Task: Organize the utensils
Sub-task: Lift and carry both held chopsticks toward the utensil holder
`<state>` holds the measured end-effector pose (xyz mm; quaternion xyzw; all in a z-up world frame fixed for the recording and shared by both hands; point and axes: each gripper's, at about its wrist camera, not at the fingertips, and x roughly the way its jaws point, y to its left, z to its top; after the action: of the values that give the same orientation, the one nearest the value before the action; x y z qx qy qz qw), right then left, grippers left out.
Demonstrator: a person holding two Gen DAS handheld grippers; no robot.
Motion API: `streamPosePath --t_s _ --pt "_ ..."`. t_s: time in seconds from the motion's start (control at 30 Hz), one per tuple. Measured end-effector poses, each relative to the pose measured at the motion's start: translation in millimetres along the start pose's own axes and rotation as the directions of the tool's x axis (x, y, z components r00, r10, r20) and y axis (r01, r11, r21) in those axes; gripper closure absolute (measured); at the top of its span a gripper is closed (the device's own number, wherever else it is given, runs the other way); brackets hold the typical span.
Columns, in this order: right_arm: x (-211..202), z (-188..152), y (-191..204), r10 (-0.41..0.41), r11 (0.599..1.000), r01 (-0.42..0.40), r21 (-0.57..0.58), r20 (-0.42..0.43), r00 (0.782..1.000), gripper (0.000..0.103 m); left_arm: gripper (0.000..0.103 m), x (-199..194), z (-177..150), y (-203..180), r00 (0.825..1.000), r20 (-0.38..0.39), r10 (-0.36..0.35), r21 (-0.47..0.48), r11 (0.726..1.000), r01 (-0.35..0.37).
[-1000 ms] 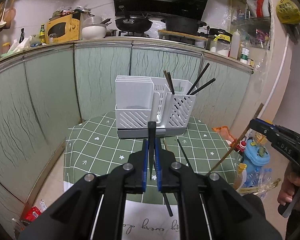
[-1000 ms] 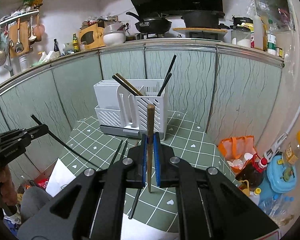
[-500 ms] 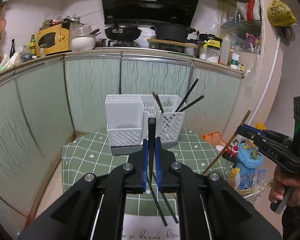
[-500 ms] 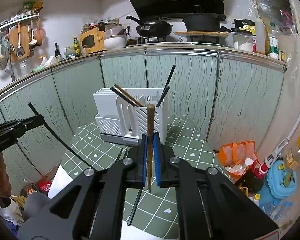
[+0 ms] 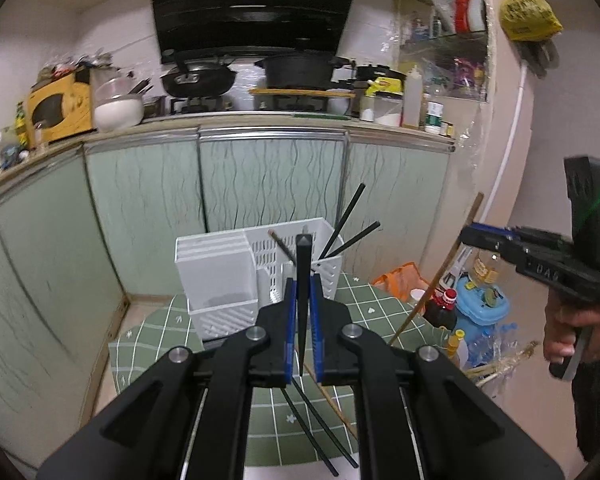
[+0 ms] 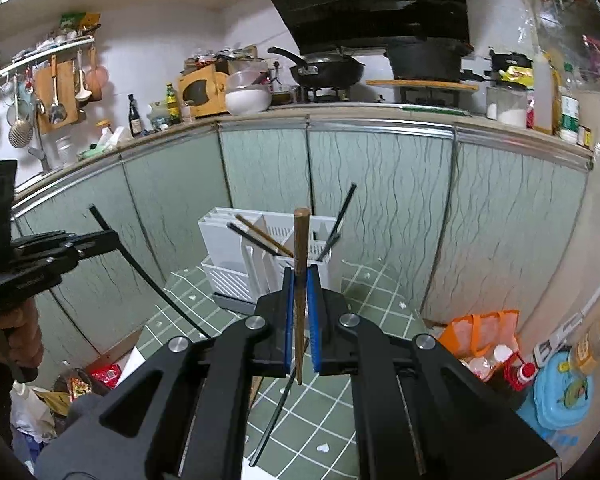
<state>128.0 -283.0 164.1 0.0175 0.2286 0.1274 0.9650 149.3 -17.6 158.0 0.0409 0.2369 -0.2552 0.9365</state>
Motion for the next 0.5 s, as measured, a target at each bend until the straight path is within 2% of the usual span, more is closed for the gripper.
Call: streamPosePath --t_s 0.2,0.5 --pt "5.6 27.1 -3.9 0.048 0.999 -0.048 -0.019 0.006 0.999 0.097 0.095 9.4 22.8 5.9 0.999 -0.002 -0.049 0.002 0.999 0.049" --pt "18.2 77.5 -11.4 0.093 0.995 -0.091 -0.029 0.059 0.994 0.097 0.095 32.5 63.3 -1.6 0.995 -0.002 -0.1 0.075 0.992 0.1"
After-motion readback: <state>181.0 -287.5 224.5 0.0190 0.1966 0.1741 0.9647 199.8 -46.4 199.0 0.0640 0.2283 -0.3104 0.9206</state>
